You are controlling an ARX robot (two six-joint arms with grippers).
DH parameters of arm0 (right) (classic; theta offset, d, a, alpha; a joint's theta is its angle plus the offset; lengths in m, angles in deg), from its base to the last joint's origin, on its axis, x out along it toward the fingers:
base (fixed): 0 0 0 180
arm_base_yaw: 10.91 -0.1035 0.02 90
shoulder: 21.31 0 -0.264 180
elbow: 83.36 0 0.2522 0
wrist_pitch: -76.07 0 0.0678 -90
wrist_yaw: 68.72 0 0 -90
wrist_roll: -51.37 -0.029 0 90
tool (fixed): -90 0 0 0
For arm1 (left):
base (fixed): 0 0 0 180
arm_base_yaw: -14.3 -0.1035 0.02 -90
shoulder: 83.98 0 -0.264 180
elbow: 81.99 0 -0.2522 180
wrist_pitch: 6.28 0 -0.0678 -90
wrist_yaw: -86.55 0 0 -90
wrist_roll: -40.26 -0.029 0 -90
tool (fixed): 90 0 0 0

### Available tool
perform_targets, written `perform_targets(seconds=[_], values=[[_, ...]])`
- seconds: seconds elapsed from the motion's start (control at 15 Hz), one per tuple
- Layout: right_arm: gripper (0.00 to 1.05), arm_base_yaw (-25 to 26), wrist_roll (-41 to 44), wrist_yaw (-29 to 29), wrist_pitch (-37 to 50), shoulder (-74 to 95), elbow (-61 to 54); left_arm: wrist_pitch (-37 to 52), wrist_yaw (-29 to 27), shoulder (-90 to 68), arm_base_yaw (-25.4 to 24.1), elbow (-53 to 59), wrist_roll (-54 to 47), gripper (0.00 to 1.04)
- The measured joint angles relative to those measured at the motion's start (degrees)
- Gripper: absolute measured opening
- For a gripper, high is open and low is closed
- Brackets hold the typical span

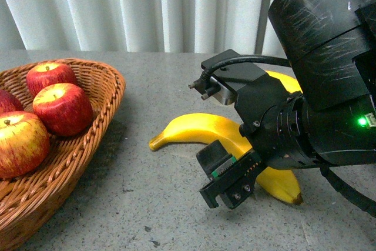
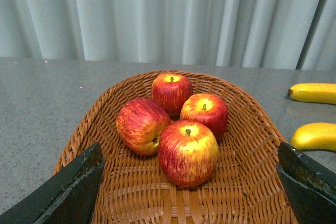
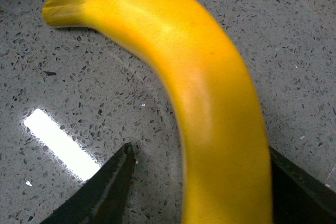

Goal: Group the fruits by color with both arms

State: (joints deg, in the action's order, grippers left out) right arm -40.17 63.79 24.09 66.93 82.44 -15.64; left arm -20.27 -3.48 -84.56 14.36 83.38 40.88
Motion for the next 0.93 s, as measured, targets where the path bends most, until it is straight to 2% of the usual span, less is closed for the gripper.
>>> perform_targets(seconds=[0.13, 0.27, 0.4, 0.66, 0.8, 0.93], values=[[0.46, 0.66, -1.03, 0.46, 0.37, 0.04, 0.09, 0.0, 0.0, 0.0, 0.0, 0.0, 0.0, 0.98], [0.33, 2.03, -2.8, 1.79, 1.05, 0.02, 0.44, 0.02, 0.0, 0.0, 0.0, 0.0, 0.0, 0.98], [0.32, 5.03, -6.27, 4.96, 2.51, -1.7, 1.05, 0.0, 0.0, 0.0, 0.0, -0.02, 0.0, 0.98], [0.32, 15.93, -17.64, 15.21, 7.5, -12.0, 2.1, 0.0, 0.0, 0.0, 0.0, 0.0, 0.0, 0.98], [0.32, 22.29, -18.38, 17.11, 7.21, -15.3, 1.36, 0.02, 0.0, 0.0, 0.0, 0.0, 0.0, 0.98], [0.32, 31.87, -13.46, 17.68, 4.76, -17.03, -2.6, 0.0, 0.0, 0.0, 0.0, -0.02, 0.0, 0.98]])
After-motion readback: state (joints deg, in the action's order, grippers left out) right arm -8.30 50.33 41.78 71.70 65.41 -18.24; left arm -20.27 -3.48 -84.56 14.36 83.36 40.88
